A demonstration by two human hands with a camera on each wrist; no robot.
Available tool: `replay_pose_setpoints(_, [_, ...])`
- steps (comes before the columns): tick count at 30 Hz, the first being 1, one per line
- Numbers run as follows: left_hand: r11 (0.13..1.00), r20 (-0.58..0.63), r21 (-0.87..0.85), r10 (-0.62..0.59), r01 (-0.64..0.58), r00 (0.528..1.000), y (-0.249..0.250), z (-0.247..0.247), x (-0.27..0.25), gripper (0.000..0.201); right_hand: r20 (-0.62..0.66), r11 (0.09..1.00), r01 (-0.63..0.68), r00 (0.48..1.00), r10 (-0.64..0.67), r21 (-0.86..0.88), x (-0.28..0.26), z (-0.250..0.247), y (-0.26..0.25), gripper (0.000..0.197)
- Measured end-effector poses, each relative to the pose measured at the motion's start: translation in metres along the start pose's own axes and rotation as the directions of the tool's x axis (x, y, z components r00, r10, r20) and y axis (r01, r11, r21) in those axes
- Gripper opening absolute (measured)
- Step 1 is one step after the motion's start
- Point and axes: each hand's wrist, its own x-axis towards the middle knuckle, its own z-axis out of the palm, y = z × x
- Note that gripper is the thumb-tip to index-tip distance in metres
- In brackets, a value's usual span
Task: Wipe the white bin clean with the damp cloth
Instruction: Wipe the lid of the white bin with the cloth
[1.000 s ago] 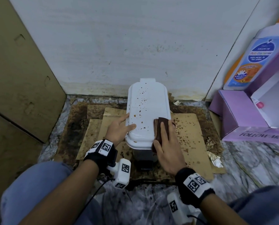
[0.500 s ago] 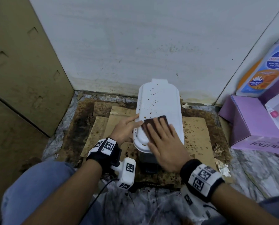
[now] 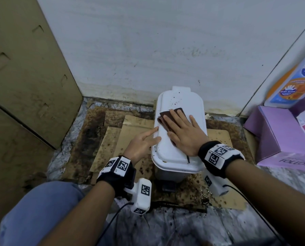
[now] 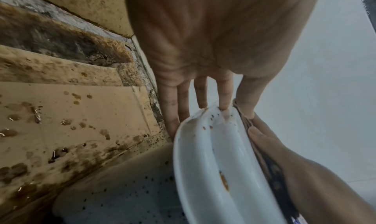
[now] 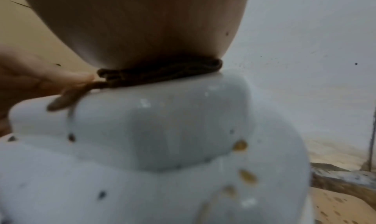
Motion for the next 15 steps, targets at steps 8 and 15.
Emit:
replay_pose_setpoints(8, [0.998,-0.011,-0.055,0.005,-0.005,1.0,-0.001,0.002,0.002,0.047,-0.006,0.994,0.108,0.994,-0.108,0.015,-0.06,0.011,-0.016,0.061])
replay_pose_setpoints(15, [0.999,-0.018,-0.053,0.009,-0.01,1.0,0.009,0.0,0.012,0.054,0.025,0.996,0.09,0.996,-0.09,-0.02,-0.023,-0.001,0.006,0.064])
